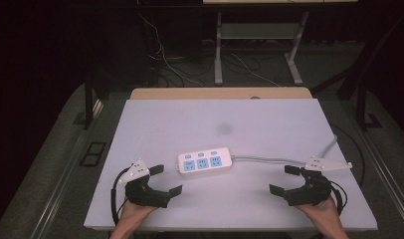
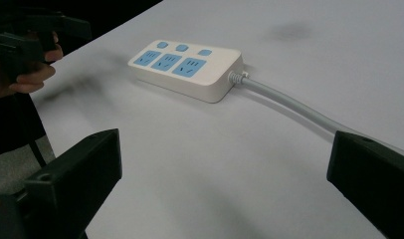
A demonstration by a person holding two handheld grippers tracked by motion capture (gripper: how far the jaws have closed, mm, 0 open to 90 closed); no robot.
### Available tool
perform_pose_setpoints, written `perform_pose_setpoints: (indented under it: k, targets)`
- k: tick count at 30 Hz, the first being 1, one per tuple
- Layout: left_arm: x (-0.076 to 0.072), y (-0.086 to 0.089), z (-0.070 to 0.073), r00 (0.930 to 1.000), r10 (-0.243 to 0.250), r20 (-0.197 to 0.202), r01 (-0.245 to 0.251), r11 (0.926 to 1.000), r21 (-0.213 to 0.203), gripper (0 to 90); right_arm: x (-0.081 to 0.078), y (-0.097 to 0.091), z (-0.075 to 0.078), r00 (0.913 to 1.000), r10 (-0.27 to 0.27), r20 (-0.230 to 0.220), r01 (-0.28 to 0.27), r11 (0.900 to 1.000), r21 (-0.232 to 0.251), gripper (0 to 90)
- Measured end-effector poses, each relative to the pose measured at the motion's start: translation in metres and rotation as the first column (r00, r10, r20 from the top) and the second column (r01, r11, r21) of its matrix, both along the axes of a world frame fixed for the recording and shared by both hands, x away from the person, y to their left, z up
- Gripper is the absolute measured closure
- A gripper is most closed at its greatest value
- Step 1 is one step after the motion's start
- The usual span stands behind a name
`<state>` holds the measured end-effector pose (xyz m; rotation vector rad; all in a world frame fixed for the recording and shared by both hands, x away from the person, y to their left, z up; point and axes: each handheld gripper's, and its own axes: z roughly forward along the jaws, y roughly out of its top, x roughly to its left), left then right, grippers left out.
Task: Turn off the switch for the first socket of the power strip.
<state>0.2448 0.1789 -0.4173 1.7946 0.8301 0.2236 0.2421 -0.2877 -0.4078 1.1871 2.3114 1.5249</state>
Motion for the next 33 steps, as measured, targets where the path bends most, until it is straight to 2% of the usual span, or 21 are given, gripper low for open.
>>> perform_pose_setpoints:
  k: [10, 21, 33]
  targets:
    - [0.0019, -0.0004, 0.0, 0.9999, -0.011, -0.013, 0.011, 0.9999, -0.002, 0.0, -0.0025, -0.0009, 0.0001, 0.9999, 0.013, -0.008, -0.014, 0.9999, -0.009, 0.6]
    - [0.003, 0.0001, 0.0013, 0.9994, -0.019, -0.029, 0.02, 0.9995, 0.025, 0.0, -0.0028, -0.0006, -0.0015, 0.9996, 0.02, -0.018, -0.02, 0.9997, -0.016, 0.6]
    - [0.0055, -0.0044, 0.0019, 0.9962, -0.056, -0.066, 0.062, 0.9937, 0.093, 0.0, -0.0013, -0.0015, -0.0038, 0.9994, 0.018, -0.029, -0.019, 0.9995, -0.025, 0.6]
